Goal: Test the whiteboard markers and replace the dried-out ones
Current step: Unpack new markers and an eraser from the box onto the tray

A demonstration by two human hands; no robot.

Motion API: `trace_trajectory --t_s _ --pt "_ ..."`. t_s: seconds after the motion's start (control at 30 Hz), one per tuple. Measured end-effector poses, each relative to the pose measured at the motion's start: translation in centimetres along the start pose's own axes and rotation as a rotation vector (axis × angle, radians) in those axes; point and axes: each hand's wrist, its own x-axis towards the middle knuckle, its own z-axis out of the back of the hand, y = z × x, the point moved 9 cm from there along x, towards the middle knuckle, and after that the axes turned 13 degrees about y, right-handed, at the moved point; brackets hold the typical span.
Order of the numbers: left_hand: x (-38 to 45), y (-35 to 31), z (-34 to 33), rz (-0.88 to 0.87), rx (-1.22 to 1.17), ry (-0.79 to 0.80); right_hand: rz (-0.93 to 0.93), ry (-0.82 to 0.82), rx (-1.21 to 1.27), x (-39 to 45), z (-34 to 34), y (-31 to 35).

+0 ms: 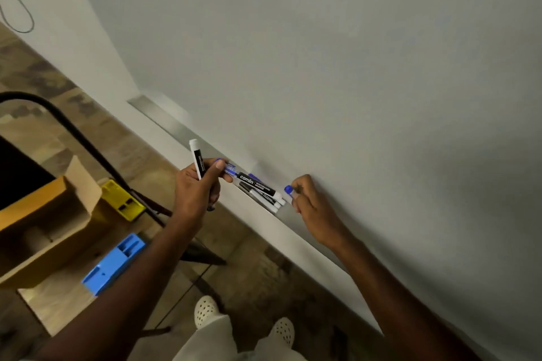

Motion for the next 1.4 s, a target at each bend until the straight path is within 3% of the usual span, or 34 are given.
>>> trace_trajectory --t_s 0.37,0.6,0.9,1.4 --pt "1.1 2.5 -2.2 0.058 -0.039 0.14 -0.127 -0.239 -0.282 -3.5 -2.1 -10.1" --pt "1.1 3.5 -1.5 0.094 0.006 0.208 -0.248 -0.369 -0.381 -3.1 -3.8 -12.4" --pt "2.3 4.2 -1.4 0.124 0.191 0.3 -0.31 -0.392 -0.371 -3.2 -4.9 -13.8" --pt "4.1 6.8 -3.0 0.133 0.289 0.397 -0.322 -0.413 -0.382 -3.5 -4.9 -14.2"
